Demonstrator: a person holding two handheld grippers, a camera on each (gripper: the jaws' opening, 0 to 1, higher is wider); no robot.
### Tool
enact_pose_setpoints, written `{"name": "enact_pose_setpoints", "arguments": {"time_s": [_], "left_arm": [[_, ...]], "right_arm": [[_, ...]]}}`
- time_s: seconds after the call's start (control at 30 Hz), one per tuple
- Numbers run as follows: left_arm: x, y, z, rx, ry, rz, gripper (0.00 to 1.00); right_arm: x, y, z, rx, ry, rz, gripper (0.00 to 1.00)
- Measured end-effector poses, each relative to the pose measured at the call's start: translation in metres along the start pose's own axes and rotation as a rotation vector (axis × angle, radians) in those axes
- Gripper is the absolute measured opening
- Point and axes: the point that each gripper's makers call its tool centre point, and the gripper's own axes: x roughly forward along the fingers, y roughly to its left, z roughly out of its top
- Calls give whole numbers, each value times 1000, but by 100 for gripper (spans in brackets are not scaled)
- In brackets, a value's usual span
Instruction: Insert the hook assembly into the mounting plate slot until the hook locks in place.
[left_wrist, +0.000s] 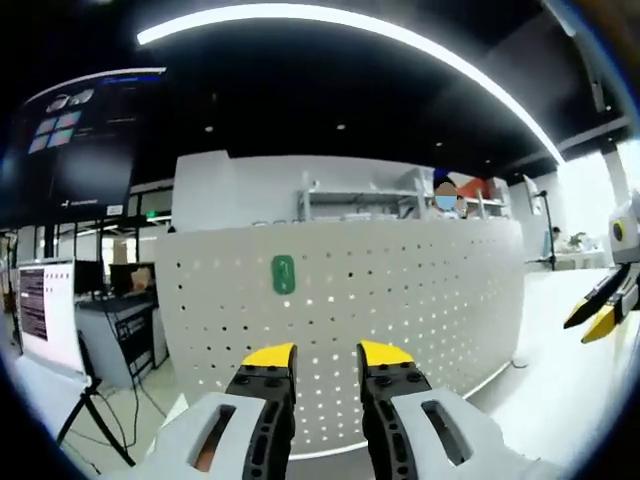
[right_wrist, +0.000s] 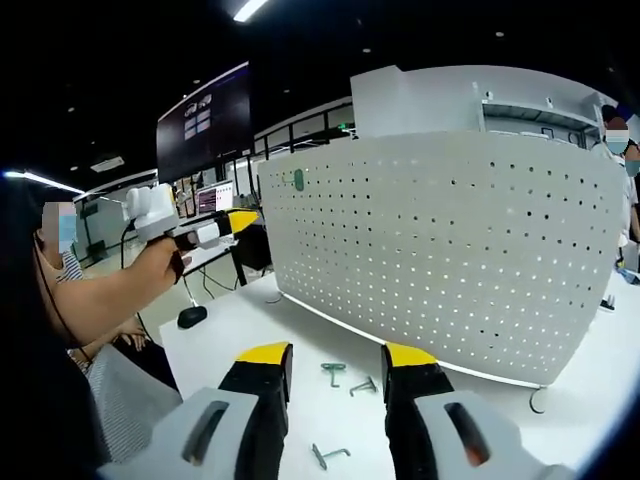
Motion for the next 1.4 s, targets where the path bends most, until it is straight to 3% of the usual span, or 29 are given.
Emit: {"name": "enact_pose_setpoints", "arguments": {"time_s": [0.2, 0.67, 0.87, 1.1, 1.4], "left_arm": [[-8, -12, 1, 6, 1, -22, 25], [-24, -30, 2, 25, 19, -55, 24], [-30, -37, -3, 22, 31, -68, 24], [-34, -68, -28, 12, 100, -166, 24], [-37, -120, -53, -36, 168, -372, 26]], "right_arm": [[-1, -7, -7, 8, 6, -9, 34], [6, -21, -61, 41, 110, 12, 32], [8, -14, -82, 56, 149, 43, 32], [5, -14, -83, 61, 146, 45, 32], [-1, -16, -75, 61, 120, 30, 32]]}}
